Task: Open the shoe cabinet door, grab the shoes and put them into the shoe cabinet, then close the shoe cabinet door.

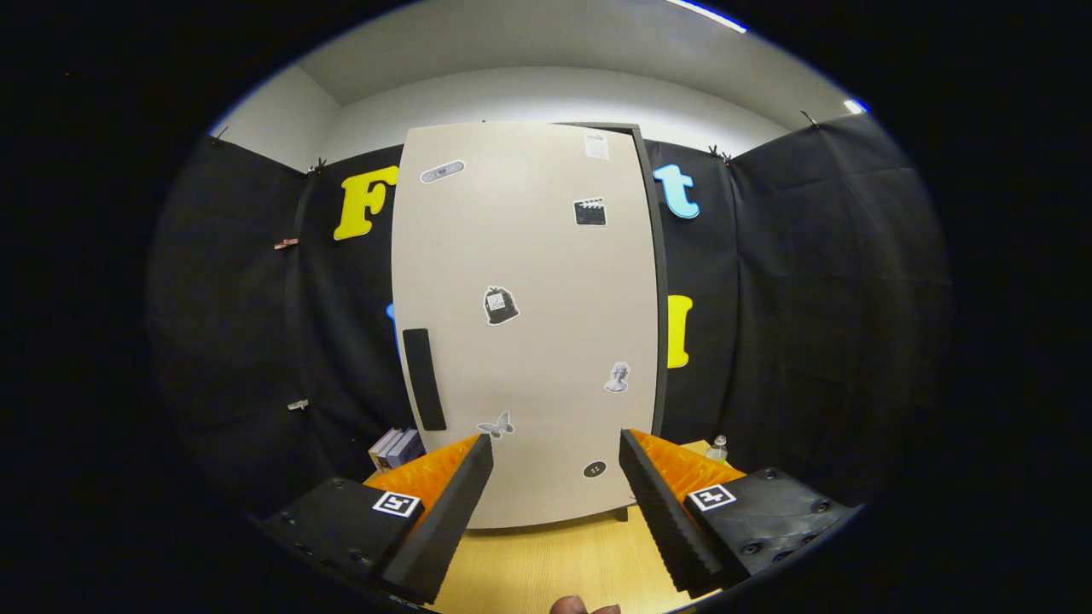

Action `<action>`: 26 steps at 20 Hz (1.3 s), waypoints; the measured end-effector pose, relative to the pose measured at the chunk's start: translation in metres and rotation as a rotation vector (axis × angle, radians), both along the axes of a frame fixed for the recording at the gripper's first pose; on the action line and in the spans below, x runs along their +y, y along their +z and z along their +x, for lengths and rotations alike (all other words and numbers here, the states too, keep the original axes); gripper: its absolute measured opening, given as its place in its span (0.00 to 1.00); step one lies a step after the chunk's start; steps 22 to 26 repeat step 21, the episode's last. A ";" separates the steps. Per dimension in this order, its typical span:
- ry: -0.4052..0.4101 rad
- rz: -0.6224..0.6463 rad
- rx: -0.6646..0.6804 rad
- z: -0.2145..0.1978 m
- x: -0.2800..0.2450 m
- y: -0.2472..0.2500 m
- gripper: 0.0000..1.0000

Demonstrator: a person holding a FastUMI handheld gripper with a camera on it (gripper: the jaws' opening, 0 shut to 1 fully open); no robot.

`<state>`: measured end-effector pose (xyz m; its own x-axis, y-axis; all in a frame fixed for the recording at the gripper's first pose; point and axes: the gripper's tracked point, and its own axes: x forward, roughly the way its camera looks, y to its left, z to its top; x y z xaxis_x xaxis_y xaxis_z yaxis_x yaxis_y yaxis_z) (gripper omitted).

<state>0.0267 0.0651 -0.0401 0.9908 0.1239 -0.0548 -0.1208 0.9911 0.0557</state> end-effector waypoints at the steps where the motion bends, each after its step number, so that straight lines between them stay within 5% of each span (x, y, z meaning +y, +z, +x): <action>1: 0.000 0.000 0.000 0.000 0.000 0.000 0.98; 26: -0.013 0.000 0.014 0.005 -0.006 -0.004 0.98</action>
